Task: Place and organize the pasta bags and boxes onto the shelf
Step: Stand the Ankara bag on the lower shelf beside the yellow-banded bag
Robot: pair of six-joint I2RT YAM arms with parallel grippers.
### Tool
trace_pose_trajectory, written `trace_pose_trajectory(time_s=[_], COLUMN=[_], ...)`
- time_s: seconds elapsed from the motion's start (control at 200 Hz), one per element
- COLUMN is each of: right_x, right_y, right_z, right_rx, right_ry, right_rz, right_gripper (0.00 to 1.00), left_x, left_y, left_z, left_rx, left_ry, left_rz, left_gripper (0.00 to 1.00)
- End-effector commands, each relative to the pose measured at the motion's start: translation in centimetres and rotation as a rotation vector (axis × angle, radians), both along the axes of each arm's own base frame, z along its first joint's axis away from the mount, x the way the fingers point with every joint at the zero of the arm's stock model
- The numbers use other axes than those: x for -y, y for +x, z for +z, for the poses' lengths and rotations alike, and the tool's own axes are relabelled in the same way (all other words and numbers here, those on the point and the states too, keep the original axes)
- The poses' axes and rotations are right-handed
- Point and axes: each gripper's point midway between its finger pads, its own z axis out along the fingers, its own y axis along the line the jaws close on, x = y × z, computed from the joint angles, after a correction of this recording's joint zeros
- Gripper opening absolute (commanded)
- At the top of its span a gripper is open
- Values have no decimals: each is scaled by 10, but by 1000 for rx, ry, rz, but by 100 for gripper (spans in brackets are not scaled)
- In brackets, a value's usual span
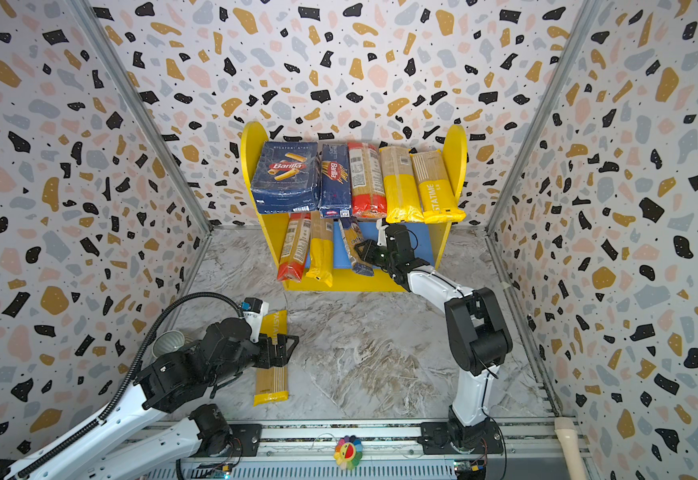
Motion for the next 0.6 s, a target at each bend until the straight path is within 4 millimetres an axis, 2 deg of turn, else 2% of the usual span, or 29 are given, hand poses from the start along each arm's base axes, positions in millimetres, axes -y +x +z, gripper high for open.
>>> trace_pose_trajectory(time_s=[0.0, 0.065, 0.175, 0.416, 0.591], right_x=[-18, -23, -31, -30, -19], right_y=[5, 3, -2, -6, -25], right_z=[71, 67, 64, 60, 61], right_rx=[193, 182, 175, 155, 157], right_ry=[62, 61, 55, 44, 28], right_rz=[16, 20, 20, 5, -2], right_gripper=[24, 35, 45, 49, 55], left_x=[-7, -9, -14, -25, -32], left_y=[0, -2, -4, -11, -14], left_z=[9, 9, 11, 15, 17], left_rx=[29, 31, 37, 51, 59], left_ry=[-3, -3, -6, -22, -27], left_rz=[19, 23, 30, 48, 65], left_gripper=[100, 100, 100, 100, 100])
